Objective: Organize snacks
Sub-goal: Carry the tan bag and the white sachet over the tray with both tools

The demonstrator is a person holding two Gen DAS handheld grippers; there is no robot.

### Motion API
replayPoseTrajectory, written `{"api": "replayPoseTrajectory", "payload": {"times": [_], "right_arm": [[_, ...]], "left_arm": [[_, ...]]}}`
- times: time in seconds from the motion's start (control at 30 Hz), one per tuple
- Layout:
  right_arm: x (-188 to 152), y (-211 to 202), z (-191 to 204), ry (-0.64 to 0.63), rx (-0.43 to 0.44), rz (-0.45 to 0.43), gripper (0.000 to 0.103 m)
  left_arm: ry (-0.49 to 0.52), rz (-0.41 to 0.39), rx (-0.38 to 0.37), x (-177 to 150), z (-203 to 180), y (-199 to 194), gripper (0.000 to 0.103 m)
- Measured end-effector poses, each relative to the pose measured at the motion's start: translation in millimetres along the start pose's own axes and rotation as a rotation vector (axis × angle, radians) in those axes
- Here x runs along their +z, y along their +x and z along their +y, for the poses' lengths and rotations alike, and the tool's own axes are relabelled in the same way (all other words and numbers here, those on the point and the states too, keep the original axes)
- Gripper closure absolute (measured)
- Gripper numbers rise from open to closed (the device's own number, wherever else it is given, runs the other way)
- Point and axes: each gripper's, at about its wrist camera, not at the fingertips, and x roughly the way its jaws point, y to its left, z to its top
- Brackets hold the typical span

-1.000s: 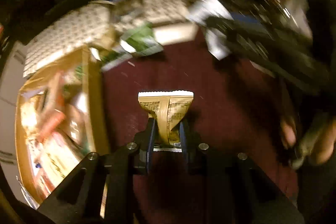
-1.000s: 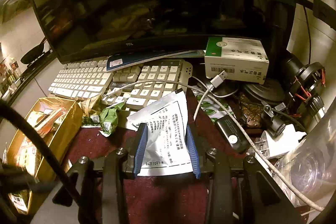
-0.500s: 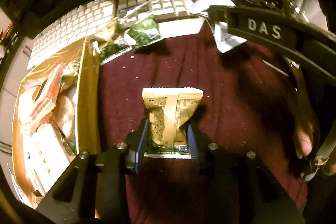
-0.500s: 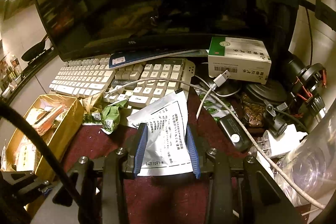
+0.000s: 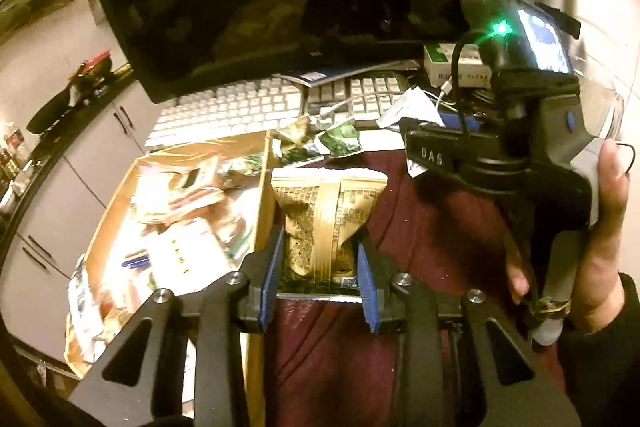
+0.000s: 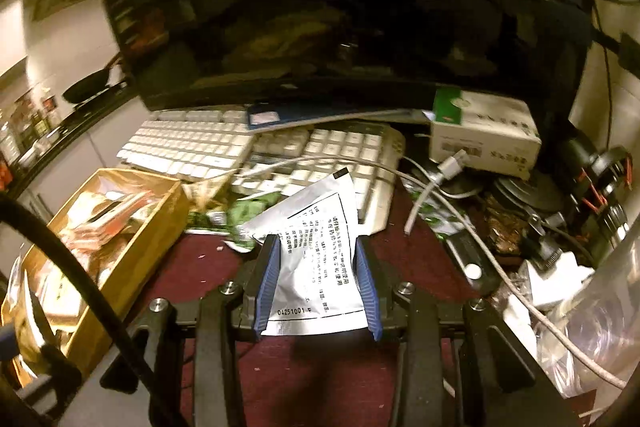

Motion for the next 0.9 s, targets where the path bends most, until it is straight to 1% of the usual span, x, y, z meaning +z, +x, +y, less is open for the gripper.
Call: {"api": "replayPoseTrajectory", "payload": {"times": [0.2, 0.43, 0.5, 0.67, 0.73, 0.83, 0.87, 0.9], "right_arm": [[-1.3, 0.9, 8.0, -0.030, 0.022, 0.000, 0.065], [-1.9, -5.4, 8.1, -0.027, 0.020, -0.031, 0.064], [-1.6, -7.1, 10.1, -0.034, 0.039, -0.041, 0.064], [-1.8, -13.6, 22.4, -0.075, 0.067, -0.051, 0.065], [-0.2, -15.3, 30.4, -0.074, 0.126, -0.019, 0.065], [2.1, -22.8, 46.4, -0.062, 0.218, 0.007, 0.065], [3.2, -25.1, 57.8, -0.071, 0.248, 0.017, 0.065], [2.9, -25.7, 67.0, -0.078, 0.258, 0.025, 0.065]], "left_arm": [[-0.023, -0.013, 0.024, -5.0, 6.0, -12.4, 0.067], [-0.035, -0.026, 0.064, -6.4, 14.4, -12.3, 0.067], [-0.055, -0.028, 0.063, -6.9, 22.5, -14.5, 0.067], [-0.151, -0.002, 0.074, -5.9, 66.7, -7.7, 0.067], [-0.200, 0.014, 0.084, -5.8, 91.4, -1.6, 0.067], [-0.251, 0.026, 0.140, -12.2, 127.7, 8.1, 0.067], [-0.270, 0.035, 0.155, -14.6, 139.0, 12.0, 0.067], [-0.293, 0.045, 0.165, -17.0, 151.4, 16.8, 0.067]]}}
